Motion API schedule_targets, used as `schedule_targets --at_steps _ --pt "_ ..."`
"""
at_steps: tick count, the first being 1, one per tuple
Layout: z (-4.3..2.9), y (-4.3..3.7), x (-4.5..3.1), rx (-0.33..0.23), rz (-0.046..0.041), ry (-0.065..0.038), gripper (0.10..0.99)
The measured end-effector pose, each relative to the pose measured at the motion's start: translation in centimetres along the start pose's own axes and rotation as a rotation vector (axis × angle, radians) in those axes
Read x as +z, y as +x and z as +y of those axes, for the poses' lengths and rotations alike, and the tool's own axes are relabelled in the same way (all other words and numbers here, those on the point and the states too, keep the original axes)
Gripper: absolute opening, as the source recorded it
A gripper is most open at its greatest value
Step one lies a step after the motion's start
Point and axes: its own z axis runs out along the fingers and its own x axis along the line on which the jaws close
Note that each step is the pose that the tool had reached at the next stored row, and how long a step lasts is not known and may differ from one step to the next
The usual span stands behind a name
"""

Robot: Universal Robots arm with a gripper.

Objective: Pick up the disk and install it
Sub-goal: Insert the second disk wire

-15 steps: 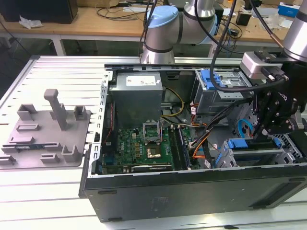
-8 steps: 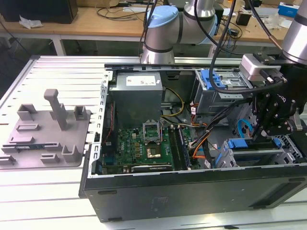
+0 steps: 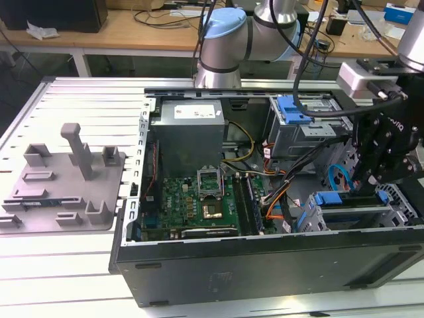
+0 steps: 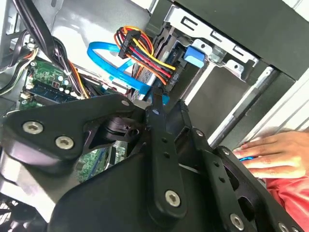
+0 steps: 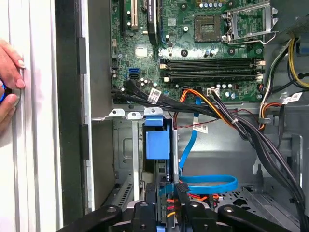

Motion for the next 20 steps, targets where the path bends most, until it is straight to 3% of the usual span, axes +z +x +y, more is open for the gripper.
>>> schedule_targets --at_steps 4,5,6,20 --pt "-0.01 0.05 -0.79 0.0 0.0006 0.0 0.282" --pt "-0.01 0.05 -0.94 0.0 0.0007 0.0 0.149" --pt "-0.02 0.06 -1.05 0.0 0.0007 0.0 0.106" --pt "-0.02 0.07 -1.14 0.0 0.0006 0.0 0.106"
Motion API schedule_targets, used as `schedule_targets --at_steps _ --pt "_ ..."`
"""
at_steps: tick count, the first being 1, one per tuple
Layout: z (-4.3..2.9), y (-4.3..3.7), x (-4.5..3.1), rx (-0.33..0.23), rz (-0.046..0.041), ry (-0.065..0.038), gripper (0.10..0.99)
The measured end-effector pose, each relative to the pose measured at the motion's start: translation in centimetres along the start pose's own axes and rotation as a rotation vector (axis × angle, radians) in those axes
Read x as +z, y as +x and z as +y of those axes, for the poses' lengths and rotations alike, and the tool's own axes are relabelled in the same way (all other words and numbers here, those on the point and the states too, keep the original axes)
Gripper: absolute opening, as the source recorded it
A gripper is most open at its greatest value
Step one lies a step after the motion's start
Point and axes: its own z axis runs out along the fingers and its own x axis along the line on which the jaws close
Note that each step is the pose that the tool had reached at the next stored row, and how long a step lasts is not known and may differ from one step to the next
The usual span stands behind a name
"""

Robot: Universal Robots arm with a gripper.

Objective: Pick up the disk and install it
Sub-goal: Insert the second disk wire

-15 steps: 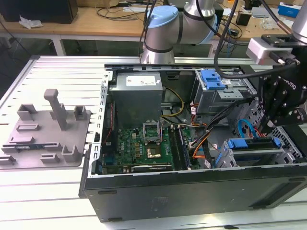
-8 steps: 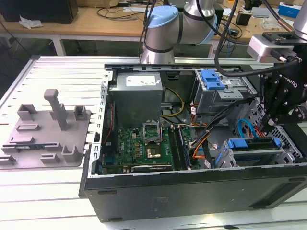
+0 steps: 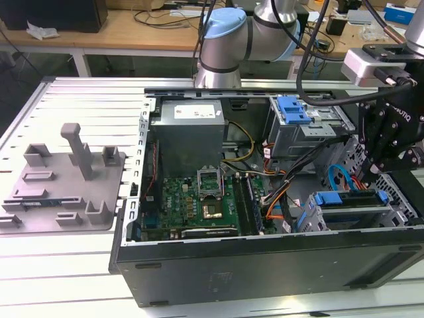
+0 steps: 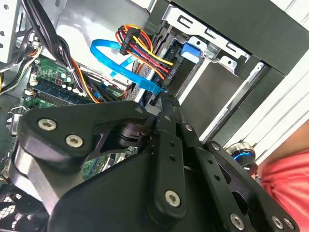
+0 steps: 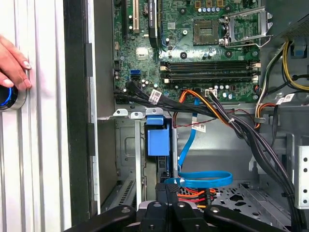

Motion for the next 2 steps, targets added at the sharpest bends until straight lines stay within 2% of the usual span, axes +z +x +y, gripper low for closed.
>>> schedule_targets --at_steps 2 --pt "0.0 0.0 0.0 0.0 0.0 0.0 0.106"
